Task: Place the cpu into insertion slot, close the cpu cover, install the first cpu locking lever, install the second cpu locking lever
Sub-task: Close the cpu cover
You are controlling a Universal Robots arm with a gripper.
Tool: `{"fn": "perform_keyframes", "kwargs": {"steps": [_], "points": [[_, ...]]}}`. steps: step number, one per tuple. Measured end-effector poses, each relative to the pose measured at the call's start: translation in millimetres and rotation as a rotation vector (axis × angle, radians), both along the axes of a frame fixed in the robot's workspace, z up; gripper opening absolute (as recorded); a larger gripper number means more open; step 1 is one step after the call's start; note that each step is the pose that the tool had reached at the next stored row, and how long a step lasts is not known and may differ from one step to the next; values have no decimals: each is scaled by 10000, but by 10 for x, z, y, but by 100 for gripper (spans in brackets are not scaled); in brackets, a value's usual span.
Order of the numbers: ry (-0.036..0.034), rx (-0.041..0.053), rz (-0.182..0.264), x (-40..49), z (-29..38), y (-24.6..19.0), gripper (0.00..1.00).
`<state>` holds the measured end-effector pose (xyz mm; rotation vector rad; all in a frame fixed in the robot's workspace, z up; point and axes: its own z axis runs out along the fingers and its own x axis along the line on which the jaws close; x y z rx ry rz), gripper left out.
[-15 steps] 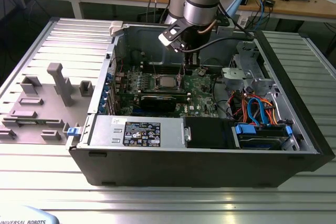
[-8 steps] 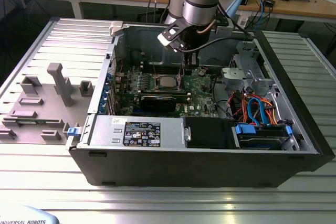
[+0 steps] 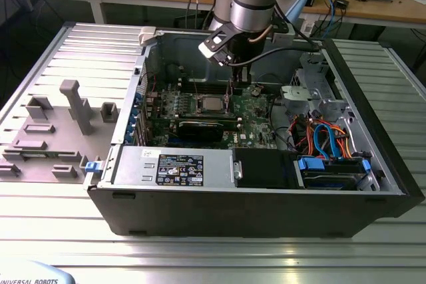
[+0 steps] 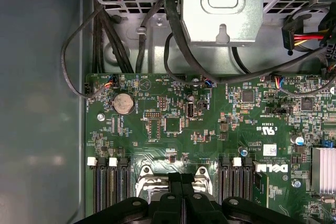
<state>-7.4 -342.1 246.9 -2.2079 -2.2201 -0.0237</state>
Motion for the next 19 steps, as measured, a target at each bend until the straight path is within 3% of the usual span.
{"fn": "perform_keyframes", "kwargs": {"steps": [19], "points": [[0,-1,0,-56,0,0,11]]}}
